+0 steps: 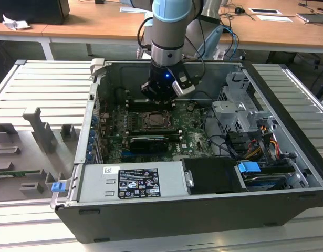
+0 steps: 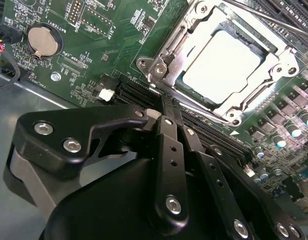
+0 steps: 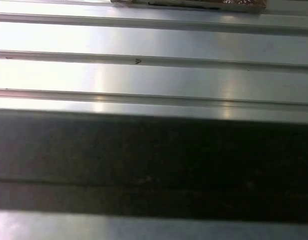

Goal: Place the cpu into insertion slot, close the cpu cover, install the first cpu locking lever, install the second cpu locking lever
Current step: 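Install the first cpu locking lever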

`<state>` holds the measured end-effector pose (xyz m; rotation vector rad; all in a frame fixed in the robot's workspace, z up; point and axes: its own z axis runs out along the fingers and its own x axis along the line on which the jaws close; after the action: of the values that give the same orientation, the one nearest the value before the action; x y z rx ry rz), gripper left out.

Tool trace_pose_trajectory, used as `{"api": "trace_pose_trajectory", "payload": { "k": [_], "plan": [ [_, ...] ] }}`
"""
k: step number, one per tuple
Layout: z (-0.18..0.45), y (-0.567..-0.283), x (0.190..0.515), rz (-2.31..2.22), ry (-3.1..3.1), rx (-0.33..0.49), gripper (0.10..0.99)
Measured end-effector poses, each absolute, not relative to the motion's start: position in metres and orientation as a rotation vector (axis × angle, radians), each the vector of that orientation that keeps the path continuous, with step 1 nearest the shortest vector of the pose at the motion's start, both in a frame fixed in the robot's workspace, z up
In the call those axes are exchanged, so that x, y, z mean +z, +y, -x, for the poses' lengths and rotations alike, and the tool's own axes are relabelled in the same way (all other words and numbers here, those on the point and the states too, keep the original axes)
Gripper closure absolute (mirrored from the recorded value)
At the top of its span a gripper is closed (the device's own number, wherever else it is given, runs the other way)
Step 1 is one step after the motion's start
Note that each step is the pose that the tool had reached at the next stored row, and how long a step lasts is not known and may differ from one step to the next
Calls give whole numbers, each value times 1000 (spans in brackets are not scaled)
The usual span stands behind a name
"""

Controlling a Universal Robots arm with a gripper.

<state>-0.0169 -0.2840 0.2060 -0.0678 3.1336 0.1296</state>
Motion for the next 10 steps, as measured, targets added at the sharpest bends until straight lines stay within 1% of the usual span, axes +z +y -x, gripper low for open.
{"api": "trace_pose_trajectory", "payload": {
  "k": [10],
  "plan": [
    [16,-284,204,68,3134,126,980]
  ]
}}
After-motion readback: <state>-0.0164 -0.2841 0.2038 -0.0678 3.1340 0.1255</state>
